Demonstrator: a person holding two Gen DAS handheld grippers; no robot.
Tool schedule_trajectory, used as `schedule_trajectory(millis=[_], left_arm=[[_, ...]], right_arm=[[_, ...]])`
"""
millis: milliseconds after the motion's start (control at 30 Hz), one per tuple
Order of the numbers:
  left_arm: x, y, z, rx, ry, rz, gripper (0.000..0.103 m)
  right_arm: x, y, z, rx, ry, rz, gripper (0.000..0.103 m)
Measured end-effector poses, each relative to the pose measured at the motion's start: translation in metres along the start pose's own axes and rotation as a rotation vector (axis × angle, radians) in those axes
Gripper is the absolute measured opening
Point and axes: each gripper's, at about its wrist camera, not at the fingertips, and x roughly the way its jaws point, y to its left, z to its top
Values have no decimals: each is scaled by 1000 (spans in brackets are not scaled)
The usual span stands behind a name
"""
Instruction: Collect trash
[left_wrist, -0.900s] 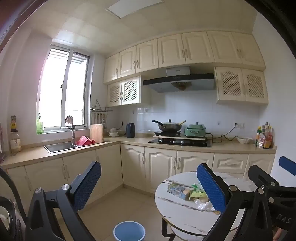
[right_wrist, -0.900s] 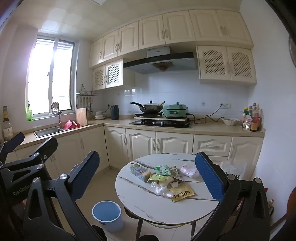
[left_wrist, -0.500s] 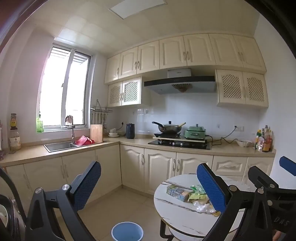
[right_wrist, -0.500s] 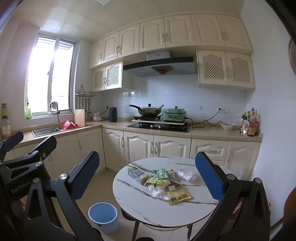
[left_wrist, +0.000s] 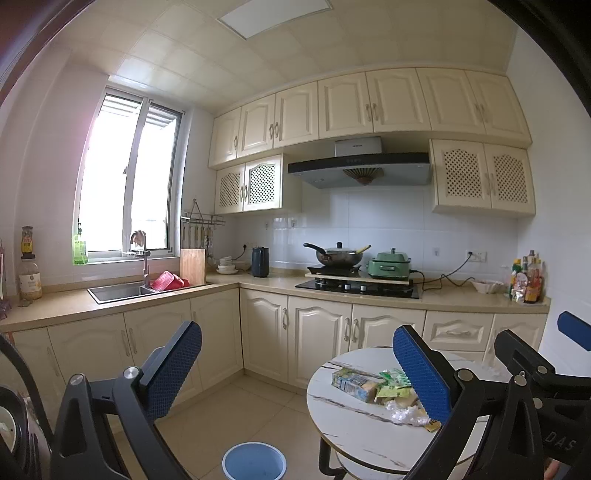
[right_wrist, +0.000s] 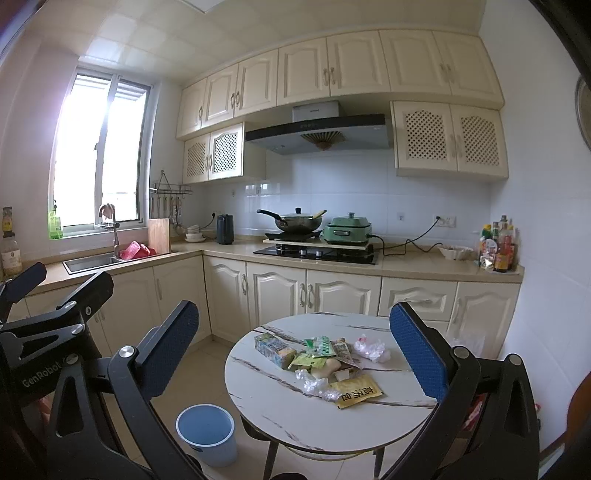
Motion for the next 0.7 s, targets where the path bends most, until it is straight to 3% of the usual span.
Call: schedule_trajectory(millis=[700], left_arm=[[-5,-3,3,-2,-10,3,102]], right_arm=[[-3,1,2,8,-12,11,103]])
